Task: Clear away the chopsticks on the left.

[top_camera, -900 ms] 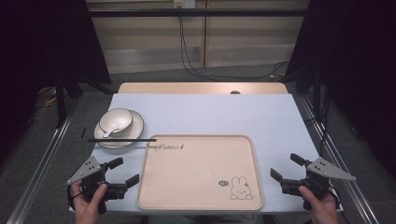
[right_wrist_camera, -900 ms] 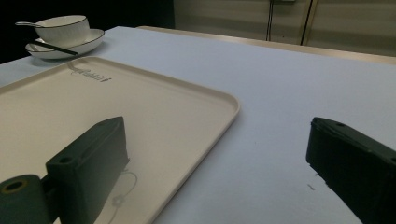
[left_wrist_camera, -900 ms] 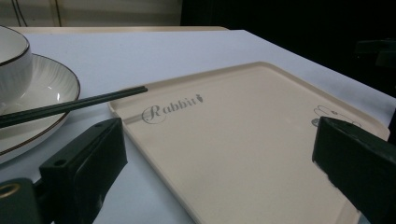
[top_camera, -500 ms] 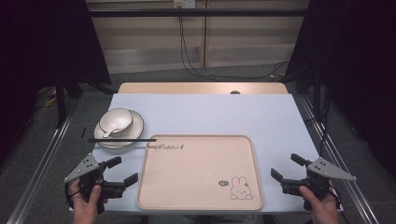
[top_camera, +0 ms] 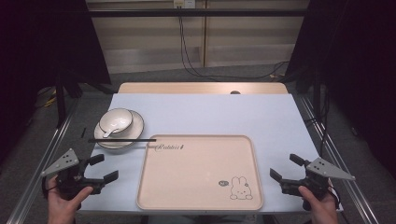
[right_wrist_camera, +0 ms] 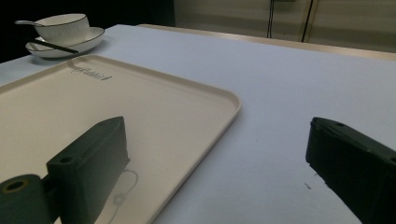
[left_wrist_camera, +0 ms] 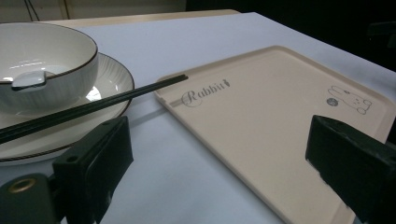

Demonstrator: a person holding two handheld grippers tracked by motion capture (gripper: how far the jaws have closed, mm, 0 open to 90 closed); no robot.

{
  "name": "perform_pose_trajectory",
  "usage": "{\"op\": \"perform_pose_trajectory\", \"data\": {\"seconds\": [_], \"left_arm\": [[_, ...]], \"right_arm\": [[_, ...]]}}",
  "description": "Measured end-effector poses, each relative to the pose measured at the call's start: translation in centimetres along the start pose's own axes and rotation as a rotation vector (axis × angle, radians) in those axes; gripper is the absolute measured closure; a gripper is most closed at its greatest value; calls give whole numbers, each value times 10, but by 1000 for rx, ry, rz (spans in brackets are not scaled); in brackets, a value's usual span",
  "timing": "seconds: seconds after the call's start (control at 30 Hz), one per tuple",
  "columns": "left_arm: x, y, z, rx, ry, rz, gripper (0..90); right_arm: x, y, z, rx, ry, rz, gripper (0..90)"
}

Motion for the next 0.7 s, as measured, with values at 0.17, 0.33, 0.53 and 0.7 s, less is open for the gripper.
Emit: {"op": "perform_pose_trajectory", "data": {"seconds": [0.17, 0.33, 0.53, 0.7], "left_arm": [[-1, -21, -1, 4, -38, 18, 97], [5, -44, -2, 49, -79, 26, 141], [17, -65, -8, 101, -142, 12, 293], [23, -84, -11, 138, -181, -25, 377]], "right_arm": [[1, 0, 0, -2, -2, 1, 56], [2, -1, 0, -6, -7, -1, 57], [2, -1, 0, -8, -9, -5, 57], [2, -2, 0, -9, -12, -11, 59]]}}
Point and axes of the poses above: each handheld gripper's, and its own axes: x roughly forward along the jaws, z roughly out of its underside, y roughly to its right, the point moved 2 cm from there along x, roughly forward along the jaws, and after that the axes turned 1 degree about y, right-handed, at the moved point
